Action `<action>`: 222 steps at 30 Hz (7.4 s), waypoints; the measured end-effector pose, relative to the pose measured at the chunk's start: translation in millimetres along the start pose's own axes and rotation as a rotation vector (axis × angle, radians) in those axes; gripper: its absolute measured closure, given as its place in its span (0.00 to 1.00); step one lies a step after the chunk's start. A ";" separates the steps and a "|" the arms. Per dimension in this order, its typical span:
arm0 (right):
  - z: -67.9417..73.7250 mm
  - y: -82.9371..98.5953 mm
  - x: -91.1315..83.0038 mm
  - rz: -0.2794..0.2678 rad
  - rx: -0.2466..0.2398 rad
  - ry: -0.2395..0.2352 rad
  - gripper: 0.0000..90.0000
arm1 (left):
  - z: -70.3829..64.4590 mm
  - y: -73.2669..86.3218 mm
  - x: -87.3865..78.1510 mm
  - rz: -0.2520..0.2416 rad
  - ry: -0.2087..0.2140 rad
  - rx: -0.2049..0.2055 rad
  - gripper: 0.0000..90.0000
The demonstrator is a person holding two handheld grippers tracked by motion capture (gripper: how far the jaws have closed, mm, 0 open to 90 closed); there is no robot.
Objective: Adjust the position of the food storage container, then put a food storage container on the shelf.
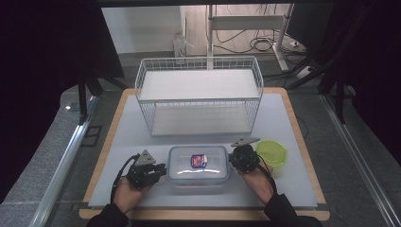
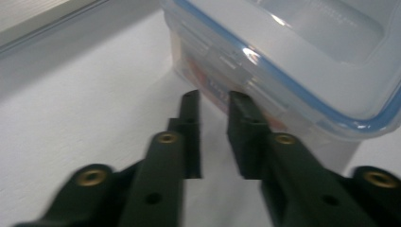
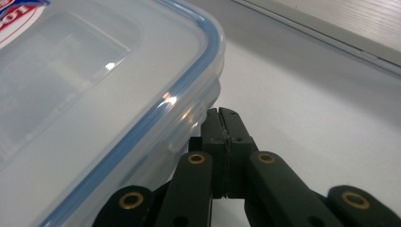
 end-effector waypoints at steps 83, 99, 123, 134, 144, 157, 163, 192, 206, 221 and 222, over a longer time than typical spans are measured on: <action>22.9 -2.0 -36.5 -0.043 0.193 -0.431 0.37 | -18.9 -15.2 -2.6 -0.009 0.361 -0.128 0.25; 31.6 13.9 -60.9 -0.137 0.269 -0.444 0.58 | -24.3 -8.8 -20.0 -0.109 0.357 -0.209 0.53; 20.9 -12.6 -81.2 -0.240 0.205 -0.398 0.59 | -24.0 -44.0 -39.2 -0.183 0.312 -0.166 0.57; 5.9 -37.5 -93.0 -0.281 0.190 -0.376 0.58 | -19.8 -72.3 -47.0 -0.219 0.319 -0.156 0.58; -9.2 -62.9 -105.2 -0.314 0.190 -0.365 0.58 | -15.1 -102.0 -57.1 -0.243 0.309 -0.137 0.58; -25.7 -106.3 -120.9 -0.362 0.176 -0.355 0.58 | -4.2 -144.8 -78.6 -0.278 0.292 -0.120 0.58; -33.7 -124.8 -124.9 -0.373 0.184 -0.361 0.58 | 3.6 -163.9 -86.0 -0.293 0.291 -0.114 0.58; -82.7 -203.6 -132.0 -0.430 0.214 -0.327 0.56 | 40.0 -244.1 -92.5 -0.343 0.290 -0.136 0.58; -107.6 -221.7 -115.3 -0.437 0.267 -0.320 0.56 | 59.6 -265.3 -75.8 -0.328 0.288 -0.166 0.58; -117.7 -224.2 -99.5 -0.418 0.319 -0.318 0.55 | 72.1 -266.7 -60.8 -0.325 0.300 -0.213 0.57; -118.3 -224.1 -98.9 -0.421 0.325 -0.321 0.55 | 72.7 -267.0 -60.6 -0.326 0.303 -0.209 0.57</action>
Point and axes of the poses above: each handheld gripper's, and its own axes: x roughly forward along the jaws, y roughly out of its underside, z roughly to its left, the point moved 6 cm from there along x, roughly forward along the jaws, and after that the axes turned 7 degrees about -x, right-handed, at the moved point
